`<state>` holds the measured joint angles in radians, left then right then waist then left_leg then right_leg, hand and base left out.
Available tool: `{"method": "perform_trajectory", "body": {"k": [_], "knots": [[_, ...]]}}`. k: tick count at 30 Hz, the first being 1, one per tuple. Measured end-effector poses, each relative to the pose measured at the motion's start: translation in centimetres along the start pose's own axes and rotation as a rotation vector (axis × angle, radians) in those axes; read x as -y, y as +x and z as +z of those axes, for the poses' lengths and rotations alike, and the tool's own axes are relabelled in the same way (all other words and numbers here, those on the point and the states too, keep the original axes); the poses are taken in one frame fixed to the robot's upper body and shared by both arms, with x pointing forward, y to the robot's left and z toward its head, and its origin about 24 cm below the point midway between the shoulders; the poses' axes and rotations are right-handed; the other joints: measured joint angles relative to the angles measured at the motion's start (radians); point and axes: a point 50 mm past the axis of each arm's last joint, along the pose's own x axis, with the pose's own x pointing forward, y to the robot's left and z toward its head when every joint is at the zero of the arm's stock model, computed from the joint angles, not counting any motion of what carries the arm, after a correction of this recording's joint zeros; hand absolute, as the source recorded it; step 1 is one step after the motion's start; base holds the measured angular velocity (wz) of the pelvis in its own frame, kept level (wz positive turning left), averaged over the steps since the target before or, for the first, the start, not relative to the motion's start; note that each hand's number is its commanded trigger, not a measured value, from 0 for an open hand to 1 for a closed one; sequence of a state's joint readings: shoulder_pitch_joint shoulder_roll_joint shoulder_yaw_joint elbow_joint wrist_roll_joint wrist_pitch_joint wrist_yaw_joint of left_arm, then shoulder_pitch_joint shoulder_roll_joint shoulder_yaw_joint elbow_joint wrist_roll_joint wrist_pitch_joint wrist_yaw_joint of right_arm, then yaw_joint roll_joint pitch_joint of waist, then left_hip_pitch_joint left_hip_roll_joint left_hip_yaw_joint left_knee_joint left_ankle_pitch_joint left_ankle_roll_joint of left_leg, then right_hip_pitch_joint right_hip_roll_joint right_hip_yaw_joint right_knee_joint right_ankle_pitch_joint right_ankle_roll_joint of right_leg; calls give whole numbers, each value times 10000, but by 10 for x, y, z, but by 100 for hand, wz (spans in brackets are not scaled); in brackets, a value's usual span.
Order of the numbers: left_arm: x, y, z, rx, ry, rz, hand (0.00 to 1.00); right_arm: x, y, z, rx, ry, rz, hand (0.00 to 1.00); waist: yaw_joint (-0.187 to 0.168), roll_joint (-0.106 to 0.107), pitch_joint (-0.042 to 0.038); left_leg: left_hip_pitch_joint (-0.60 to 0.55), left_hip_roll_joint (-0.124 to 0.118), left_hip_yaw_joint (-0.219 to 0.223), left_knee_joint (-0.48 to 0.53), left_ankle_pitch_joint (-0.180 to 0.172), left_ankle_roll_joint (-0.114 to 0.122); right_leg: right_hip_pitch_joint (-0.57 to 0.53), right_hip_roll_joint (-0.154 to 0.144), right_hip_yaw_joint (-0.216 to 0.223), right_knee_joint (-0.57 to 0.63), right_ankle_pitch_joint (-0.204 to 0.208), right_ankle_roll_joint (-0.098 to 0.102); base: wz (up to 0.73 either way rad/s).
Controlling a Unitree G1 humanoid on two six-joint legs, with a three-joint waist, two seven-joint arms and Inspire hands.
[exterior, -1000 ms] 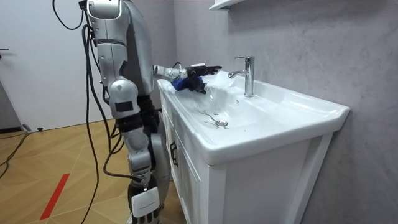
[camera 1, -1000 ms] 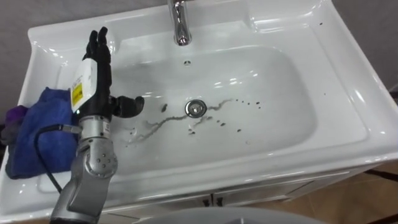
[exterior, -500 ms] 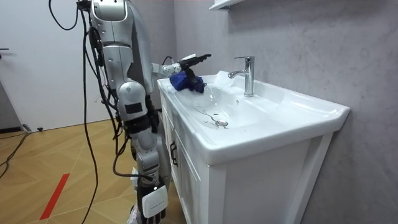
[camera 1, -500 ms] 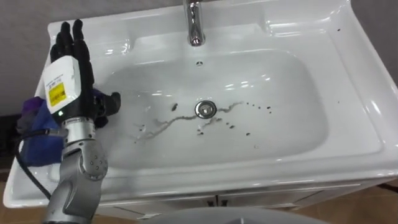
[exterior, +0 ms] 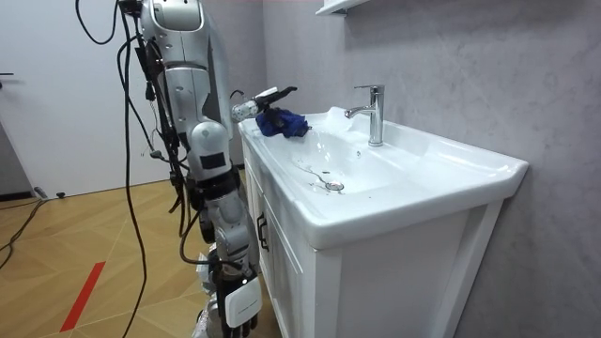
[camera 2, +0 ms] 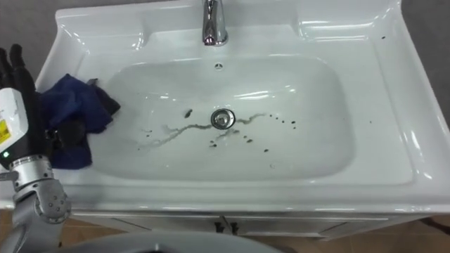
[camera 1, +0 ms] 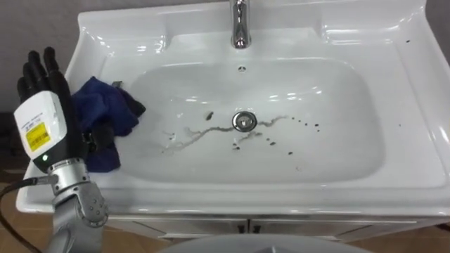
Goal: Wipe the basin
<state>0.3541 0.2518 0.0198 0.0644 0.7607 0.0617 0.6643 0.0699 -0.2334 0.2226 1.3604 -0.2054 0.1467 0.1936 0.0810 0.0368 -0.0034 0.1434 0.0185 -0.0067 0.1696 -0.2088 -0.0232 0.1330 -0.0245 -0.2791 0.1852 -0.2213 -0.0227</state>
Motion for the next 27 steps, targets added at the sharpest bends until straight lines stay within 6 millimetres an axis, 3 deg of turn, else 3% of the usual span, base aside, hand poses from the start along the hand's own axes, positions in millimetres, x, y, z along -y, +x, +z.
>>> {"method": "perform_trajectory", "body": {"k": [9,27], "knots": [[25,-20,-10,-471,436,-1178,0,1,0,2,-8,45,-4,0,17,-39,-50,20,-10,-16,13,1,0,120,-14,-55,3,-2,3,1],[34,-29,-6,-322,622,-1278,0,5,-1,4,78,406,-255,0,-10,-81,-83,-52,-8,-105,5,4,-2,110,-66,-233,1,-5,-1,3]]}}
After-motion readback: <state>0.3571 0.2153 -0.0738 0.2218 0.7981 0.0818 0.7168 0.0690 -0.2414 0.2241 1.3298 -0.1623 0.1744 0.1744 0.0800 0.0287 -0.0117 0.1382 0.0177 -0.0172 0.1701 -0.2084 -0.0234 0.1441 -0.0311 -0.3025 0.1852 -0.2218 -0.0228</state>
